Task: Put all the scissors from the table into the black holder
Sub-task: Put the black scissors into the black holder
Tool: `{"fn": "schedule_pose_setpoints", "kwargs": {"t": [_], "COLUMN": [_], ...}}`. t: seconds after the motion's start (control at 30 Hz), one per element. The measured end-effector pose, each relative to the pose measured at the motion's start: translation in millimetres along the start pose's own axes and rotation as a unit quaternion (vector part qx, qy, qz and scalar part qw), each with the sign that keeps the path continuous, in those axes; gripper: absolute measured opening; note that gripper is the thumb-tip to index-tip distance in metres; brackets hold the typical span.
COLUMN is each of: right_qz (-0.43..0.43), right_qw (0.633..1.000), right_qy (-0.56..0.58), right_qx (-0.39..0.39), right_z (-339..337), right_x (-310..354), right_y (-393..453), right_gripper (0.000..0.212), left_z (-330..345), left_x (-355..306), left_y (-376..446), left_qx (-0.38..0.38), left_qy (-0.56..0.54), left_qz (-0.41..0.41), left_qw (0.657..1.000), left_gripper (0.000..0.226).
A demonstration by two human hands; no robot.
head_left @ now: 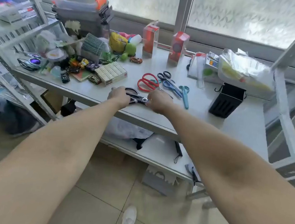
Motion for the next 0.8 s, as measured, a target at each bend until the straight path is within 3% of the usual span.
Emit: {"fn": "schedule_pose_setpoints", "kwargs": {"t": [0.23,0.4,0.57,0.67,0.73,0.8], "right_qz": [-0.005,-0.003,0.004,0.008,-0.004,0.001], "right_qw": [0.996,0.993,0.995,0.998,0.998,0.997], "right_qy": [-0.076,-0.115,-0.096,-0.060,-0.051,-0.041], "right_qx": [-0.035,-0.029,-0.019,-0.021,-0.041,-0.068], "right_z": [16.4,19.9,23.5,17.6,8.7,-4.0], "right_x": [15.9,20.2,24.7,20.2,15.7,7.5], "right_y": [25.4,34.8,38.8,38.9,37.0,33.4], "right_gripper": [0.022,0.023,0.030,0.039,0.050,0.047], "left_z": [-0.7,-0.7,2.7,-4.1,-10.3,-22.0], "left_x": [14.1,17.2,27.8,17.2,4.2,-17.7], "left_y": [19.9,34.0,43.6,42.5,42.9,43.2], "left_qx": [-0.018,-0.019,-0.039,-0.049,-0.033,-0.020], "left_qy": [0.032,0.006,-0.192,-0.310,-0.362,-0.389], "left_qz": [-0.091,-0.085,-0.105,-0.075,-0.052,-0.013], "left_qw": [0.995,0.996,0.975,0.946,0.930,0.921], "left_gripper": [0.044,0.041,0.052,0.022,0.016,0.019]}}
Point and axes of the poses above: each hand's wrist, its own y-axis towards the middle knuckle, its own z-axis out of the palm, x = y × z, the point moved 6 cm from there along y, towards the middle knuckle, and after that the axes turned 14 degrees about z, right-handed, at the moved point
